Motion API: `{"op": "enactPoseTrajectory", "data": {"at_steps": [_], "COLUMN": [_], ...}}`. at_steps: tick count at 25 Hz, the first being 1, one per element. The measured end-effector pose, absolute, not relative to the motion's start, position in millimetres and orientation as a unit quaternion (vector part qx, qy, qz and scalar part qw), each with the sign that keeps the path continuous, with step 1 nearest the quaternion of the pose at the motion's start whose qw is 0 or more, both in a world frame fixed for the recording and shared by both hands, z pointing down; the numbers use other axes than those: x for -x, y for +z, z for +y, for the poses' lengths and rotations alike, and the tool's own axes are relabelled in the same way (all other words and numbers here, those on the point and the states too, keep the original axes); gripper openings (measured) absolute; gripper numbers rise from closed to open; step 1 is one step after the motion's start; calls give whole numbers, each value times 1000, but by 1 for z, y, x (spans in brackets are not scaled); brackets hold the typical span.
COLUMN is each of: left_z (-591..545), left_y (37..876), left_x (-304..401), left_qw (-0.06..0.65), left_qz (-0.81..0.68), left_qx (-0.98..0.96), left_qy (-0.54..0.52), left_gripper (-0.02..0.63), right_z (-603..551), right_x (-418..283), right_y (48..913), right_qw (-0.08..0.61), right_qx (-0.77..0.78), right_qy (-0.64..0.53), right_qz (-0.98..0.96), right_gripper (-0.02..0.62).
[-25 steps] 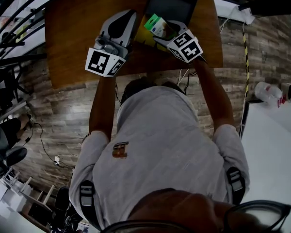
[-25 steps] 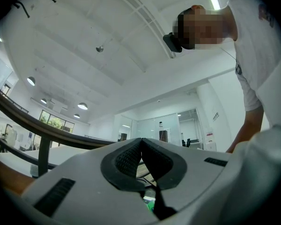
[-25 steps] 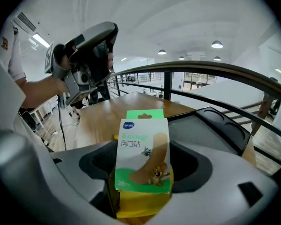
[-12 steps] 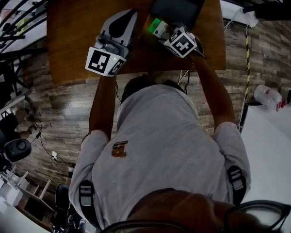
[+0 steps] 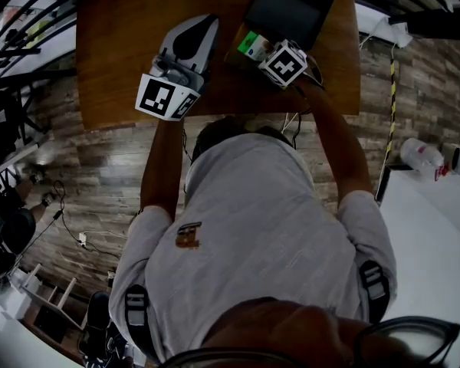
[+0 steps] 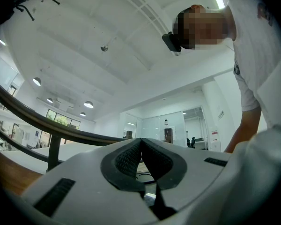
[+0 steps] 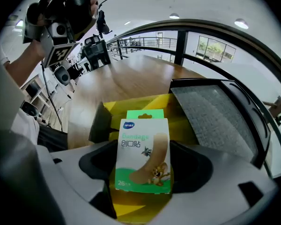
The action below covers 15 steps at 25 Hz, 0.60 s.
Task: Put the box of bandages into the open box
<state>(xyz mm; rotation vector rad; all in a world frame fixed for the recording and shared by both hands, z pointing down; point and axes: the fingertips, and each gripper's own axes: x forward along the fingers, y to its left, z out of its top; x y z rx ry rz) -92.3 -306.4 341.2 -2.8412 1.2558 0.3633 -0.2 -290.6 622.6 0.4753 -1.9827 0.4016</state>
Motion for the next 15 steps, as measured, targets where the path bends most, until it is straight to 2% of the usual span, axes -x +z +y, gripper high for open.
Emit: {"op": "enactPoseTrajectory", "data": {"at_steps": [15], "left_z": [-317], "left_y": [348], "left_x": [102], "left_qw": [3], "left_qz": [412], "left_qx": [904], "left_qy": [112], "left_gripper": [18], "right_z": [-295], "right_x": [2], "right_y": [634], "right_qw": [523], "right_qx": [-183], "right_qy": [174], "right_qz": [-814], "right_gripper": [327]}}
